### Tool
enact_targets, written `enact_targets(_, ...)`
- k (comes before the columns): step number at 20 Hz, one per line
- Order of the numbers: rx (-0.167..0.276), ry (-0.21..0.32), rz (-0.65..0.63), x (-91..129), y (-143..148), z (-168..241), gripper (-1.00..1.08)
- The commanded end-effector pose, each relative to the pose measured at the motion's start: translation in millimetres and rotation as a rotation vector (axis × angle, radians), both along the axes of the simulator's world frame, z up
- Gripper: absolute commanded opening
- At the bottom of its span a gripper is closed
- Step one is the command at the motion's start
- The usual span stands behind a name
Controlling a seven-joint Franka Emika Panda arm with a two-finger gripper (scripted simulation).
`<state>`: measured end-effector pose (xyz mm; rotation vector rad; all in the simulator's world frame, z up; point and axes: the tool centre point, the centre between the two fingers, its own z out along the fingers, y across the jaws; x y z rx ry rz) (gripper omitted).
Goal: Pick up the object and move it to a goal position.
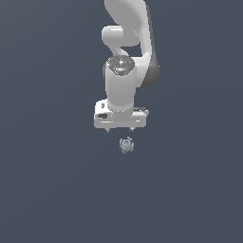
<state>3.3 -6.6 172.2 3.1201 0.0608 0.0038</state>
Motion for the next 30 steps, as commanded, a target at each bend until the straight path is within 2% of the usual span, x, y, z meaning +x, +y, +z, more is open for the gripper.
enact_targets(1, 0.0, 0.0, 0.0, 0, 0, 0, 1.0)
enact_targets(10, 0.023, 0.018, 0.048, -3, 25, 0, 1.0)
enact_targets(17, 0.022, 0.017, 0.06, -2, 26, -4, 1.0)
enact_targets(30, 0.019, 0.009, 0.251, -4, 34, -65, 1.0)
